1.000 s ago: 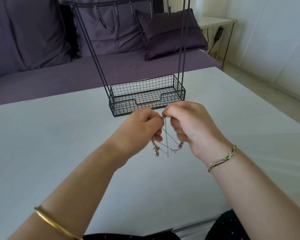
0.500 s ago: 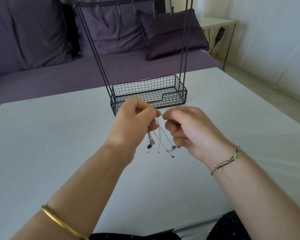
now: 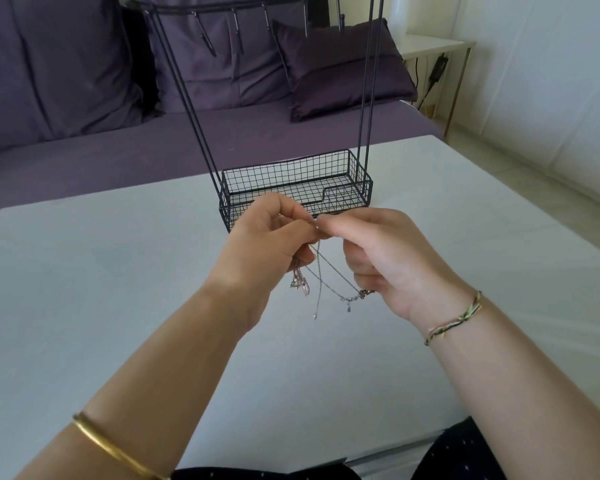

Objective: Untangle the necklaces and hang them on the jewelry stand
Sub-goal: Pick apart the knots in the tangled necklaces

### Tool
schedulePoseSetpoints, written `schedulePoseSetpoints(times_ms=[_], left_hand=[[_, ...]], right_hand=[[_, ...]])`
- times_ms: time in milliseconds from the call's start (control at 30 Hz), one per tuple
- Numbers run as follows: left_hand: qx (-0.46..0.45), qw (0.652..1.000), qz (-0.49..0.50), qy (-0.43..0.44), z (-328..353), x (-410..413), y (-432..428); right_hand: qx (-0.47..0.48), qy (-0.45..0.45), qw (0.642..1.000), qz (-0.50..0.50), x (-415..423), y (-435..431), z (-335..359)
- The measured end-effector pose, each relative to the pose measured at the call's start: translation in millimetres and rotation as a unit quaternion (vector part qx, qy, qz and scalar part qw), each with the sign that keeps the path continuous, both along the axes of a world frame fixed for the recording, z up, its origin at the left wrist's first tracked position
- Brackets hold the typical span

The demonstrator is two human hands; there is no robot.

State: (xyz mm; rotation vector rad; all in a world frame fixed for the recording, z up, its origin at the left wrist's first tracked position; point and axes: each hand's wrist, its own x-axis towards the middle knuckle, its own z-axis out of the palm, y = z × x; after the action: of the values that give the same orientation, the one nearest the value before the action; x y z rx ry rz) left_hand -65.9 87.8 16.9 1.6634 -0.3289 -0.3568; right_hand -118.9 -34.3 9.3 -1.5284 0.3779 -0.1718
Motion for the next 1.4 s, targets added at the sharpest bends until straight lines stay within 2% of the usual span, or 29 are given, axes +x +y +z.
schedulePoseSetpoints(times_ms=[133,233,467,567,733,967,1067,1400], left_hand=[[0.050,0.998,0.010,-0.036,-1.2,0.1,0.6],[0.115,0.988,0.002,-0.107,-2.2,-0.2,-0.9],[0.192,0.965,-0.015,-0.181,-2.1,-3.1,-1.1],[0.206,0.956,0.003,-0.210,-2.9,-4.1,-0.6],[0.124,0.980,0.042,-0.150,1.5,-2.9,2.8],[0.004,1.000,0.011,-0.010,3.5,-1.6,1.9],[0.012,1.000,0.022,-0.009,2.7,-0.1,0.8],[-0.014,0.997,0.049,-0.050,-0.5,-0.5,-0.3]], right_hand=[[-0.025,-0.005,1.000,-0.016,0.4,-1.0,-1.3],[-0.033,-0.012,0.999,-0.035,1.2,-0.4,-4.3],[-0.079,-0.054,0.994,-0.060,2.8,5.7,-10.3],[-0.050,-0.034,0.997,-0.056,2.6,6.0,-9.4],[-0.017,-0.004,0.998,-0.052,2.9,0.8,-6.3],[0.027,0.007,1.000,-0.007,0.6,-1.3,-2.8],[0.044,0.007,0.999,0.012,0.3,-1.6,-0.6],[-0.015,0.036,0.999,0.036,1.7,2.3,-3.8]])
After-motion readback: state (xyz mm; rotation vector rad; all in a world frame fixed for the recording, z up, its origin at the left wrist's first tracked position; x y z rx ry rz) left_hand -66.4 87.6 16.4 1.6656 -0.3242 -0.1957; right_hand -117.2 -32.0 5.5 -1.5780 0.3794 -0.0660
